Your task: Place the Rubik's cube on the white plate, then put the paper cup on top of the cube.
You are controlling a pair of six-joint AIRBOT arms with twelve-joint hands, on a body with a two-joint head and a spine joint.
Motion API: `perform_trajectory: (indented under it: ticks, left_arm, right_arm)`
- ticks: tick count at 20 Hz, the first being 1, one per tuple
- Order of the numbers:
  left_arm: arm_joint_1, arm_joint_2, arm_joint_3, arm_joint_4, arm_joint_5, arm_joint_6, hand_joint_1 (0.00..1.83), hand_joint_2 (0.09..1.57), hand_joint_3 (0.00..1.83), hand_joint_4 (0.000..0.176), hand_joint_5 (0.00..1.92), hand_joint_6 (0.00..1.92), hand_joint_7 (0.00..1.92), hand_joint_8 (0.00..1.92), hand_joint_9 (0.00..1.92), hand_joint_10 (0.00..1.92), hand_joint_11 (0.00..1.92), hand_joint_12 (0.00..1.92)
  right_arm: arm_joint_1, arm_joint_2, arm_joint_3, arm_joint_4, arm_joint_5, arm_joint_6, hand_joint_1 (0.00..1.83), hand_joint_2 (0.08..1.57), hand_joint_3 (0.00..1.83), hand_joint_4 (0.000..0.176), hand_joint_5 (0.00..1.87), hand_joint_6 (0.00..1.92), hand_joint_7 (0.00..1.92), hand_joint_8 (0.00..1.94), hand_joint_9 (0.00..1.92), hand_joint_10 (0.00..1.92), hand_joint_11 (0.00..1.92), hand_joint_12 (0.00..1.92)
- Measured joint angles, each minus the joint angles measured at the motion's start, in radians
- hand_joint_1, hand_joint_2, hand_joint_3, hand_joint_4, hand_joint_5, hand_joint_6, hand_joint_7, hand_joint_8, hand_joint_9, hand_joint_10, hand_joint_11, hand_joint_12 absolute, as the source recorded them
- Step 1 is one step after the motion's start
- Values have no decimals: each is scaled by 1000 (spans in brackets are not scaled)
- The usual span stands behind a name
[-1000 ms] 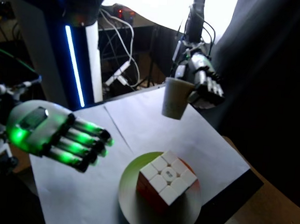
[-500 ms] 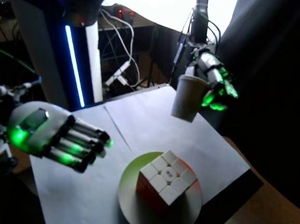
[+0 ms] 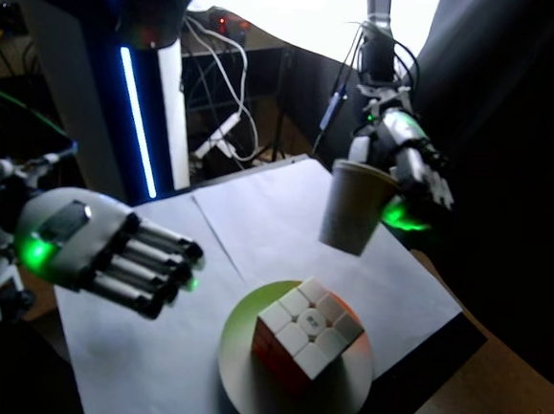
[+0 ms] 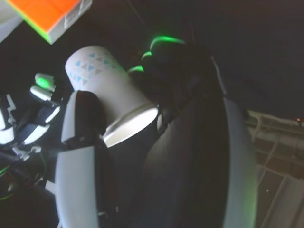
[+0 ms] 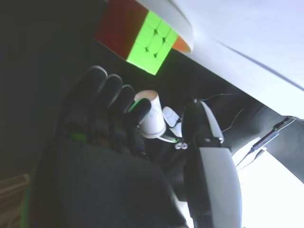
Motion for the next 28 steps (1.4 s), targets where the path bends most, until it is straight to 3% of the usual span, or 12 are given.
perform_trajectory:
  ticks: [3,4,5,6,7,10,16,17,20,21,27,28]
  left_arm:
    - [-52,-50,48,17,72,-14,1179,1221,0,0,277,1400,246,1474,243,1664,224,1921]
    - [-63,-68,68,38,96,-34,1029,1386,2,30,478,1705,504,1705,296,1710,289,1921]
    - [-77,-85,90,52,129,-58,1031,1385,0,34,497,1699,535,1690,324,1702,316,1921]
    - [-95,-101,115,64,158,-78,993,1365,0,0,537,1645,328,1579,290,1731,284,1921]
    - [-106,-110,129,78,181,-91,1142,1251,0,0,314,1446,278,1525,258,1708,238,1921]
    - [-153,-138,161,119,268,-97,1096,1255,0,0,272,1513,258,1462,216,1597,155,1921]
    - [-214,-185,212,194,408,-98,1030,1276,0,0,299,1263,351,1105,273,1351,149,1868]
    - [-215,-196,225,195,435,-102,1049,1265,0,0,327,1273,372,1033,271,1310,136,1875]
    - [-216,-223,267,241,467,-177,955,1335,0,0,590,1577,345,1083,263,1351,178,1900]
    - [-216,-232,274,248,473,-189,1065,1231,0,0,306,1426,337,1081,249,1358,168,1907]
    - [-227,-240,272,280,486,-191,1091,1261,0,0,261,1544,273,1227,187,1436,85,1921]
    - [-234,-239,272,282,494,-190,1088,1260,0,1,266,1566,265,1264,154,1470,43,1921]
  right_arm:
    - [0,-5,0,2,0,0,850,1238,0,10,0,1310,0,1421,21,1673,0,1920]
    - [0,-6,0,2,1,0,793,1251,3,2,0,1366,0,1462,47,1594,0,1813]
    - [0,-7,0,0,0,0,789,1260,5,6,0,1368,0,1462,57,1551,0,1701]
    - [-1,-7,0,-1,0,0,805,1261,4,9,0,1372,0,1433,40,1532,0,1639]
    - [-5,-7,0,-1,2,0,838,1254,1,0,0,1341,0,1448,10,1592,0,1687]
    - [-11,-7,0,3,-1,0,857,1247,0,0,0,1345,0,1485,49,1663,0,1911]
    - [-11,-11,0,2,0,0,829,1265,6,13,0,1360,0,1422,73,1631,0,1848]
    - [-11,-14,0,3,0,0,784,1277,7,0,0,1282,0,1415,24,1599,0,1747]
    - [-11,-17,0,2,0,0,786,1262,0,0,0,1292,0,1456,37,1610,0,1724]
    - [-11,-17,0,3,1,0,773,1260,0,0,0,1292,10,1458,60,1576,0,1699]
    - [-15,-17,0,10,0,0,750,1276,0,1,0,1251,0,1480,0,1506,0,1512]
    - [-18,-17,0,9,0,0,754,1274,0,12,0,1253,0,1445,0,1518,0,1642]
